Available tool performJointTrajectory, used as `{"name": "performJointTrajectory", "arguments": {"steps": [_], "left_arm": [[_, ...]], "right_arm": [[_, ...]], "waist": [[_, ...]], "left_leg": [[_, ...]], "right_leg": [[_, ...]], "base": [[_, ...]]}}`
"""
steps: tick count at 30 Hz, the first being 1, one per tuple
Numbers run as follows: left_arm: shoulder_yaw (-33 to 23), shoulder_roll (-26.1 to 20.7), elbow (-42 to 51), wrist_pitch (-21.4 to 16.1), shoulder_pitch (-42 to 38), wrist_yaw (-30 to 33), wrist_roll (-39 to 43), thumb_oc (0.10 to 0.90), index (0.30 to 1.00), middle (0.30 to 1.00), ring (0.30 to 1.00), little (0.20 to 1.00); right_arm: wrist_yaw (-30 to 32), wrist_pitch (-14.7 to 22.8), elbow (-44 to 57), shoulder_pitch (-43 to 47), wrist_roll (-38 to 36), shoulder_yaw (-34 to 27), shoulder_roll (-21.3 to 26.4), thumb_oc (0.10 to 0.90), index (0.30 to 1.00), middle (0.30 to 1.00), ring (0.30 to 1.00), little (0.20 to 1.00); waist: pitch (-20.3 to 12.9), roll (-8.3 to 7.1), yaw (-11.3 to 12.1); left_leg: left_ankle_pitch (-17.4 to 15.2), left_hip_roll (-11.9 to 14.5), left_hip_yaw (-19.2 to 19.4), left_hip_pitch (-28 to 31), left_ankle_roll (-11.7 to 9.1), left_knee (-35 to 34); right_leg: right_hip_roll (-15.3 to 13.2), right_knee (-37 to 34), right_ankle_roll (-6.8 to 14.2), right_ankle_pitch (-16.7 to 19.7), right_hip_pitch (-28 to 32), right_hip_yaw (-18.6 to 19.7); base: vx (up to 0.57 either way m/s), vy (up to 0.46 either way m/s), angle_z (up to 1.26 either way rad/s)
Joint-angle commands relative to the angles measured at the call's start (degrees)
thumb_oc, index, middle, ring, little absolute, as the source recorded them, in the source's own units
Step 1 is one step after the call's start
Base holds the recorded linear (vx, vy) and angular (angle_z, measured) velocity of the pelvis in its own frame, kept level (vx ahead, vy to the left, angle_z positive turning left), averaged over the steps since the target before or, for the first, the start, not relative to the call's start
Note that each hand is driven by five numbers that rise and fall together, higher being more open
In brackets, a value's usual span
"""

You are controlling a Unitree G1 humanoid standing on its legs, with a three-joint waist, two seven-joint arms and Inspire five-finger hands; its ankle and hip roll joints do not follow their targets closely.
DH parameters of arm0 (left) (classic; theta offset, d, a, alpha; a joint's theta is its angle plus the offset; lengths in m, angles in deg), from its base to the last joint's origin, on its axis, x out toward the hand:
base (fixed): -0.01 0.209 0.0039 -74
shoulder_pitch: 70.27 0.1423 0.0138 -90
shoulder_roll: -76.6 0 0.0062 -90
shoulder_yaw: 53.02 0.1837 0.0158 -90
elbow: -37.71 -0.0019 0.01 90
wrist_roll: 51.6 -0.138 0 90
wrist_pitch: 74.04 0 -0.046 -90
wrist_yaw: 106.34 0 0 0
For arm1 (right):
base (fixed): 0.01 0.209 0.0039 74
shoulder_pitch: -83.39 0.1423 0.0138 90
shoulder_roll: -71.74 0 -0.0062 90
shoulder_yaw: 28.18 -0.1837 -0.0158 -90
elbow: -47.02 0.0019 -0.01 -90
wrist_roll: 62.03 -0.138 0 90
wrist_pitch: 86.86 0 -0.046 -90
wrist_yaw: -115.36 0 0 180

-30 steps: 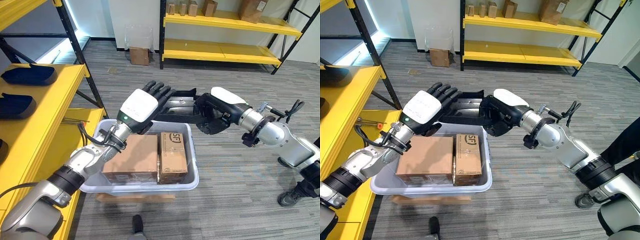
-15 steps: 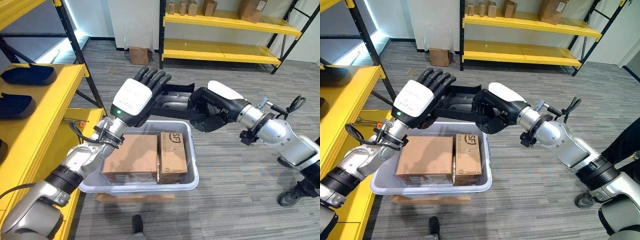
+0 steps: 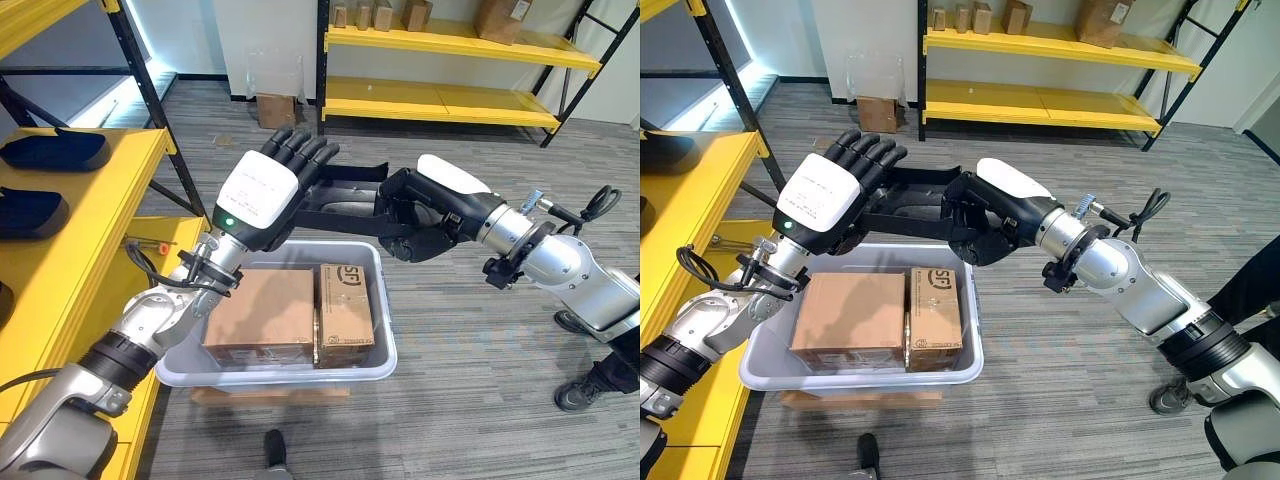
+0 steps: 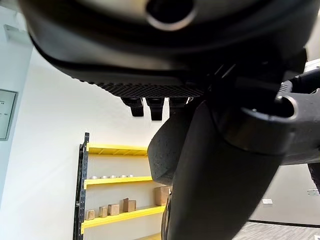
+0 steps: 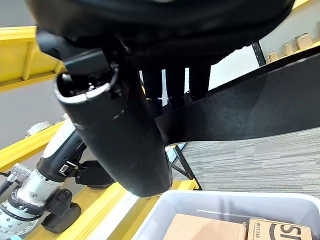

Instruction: Move parts from the plastic box to the shelf.

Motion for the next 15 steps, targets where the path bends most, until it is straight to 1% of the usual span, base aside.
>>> {"name": "performJointTrajectory", "arguments": {"steps": [1,15], "left_arm": [[0.2,0.2,-3.4,0.6,-3.3,2.2,-1.0,0.4,0.3,0.3,0.3,0.3],[1.2,2.4,-4.5,0.7,-4.6,2.5,0.1,0.4,0.3,0.3,0.3,0.3]], "right_arm": [[4.8,9.3,6.4,9.6,-6.2,-4.2,-1.5,0.4,0.3,0.3,0.3,0.3],[5.6,9.5,6.8,11.2,-5.8,-3.3,-2.4,0.4,0.3,0.3,0.3,0.3]], "waist": [[-9.8,0.17,-0.1],[-9.9,0.34,-0.6]], "left_leg": [[-2.1,8.2,1.0,-0.5,-5.6,2.9],[-2.1,8.3,1.3,-0.2,-5.5,3.0]], "right_leg": [[0.4,-0.1,0.5,1.0,1.4,-1.9],[0.3,-0.1,0.5,1.1,1.3,-1.6]], "base": [[0.0,0.0,0.0],[0.0,0.0,0.0]]}}
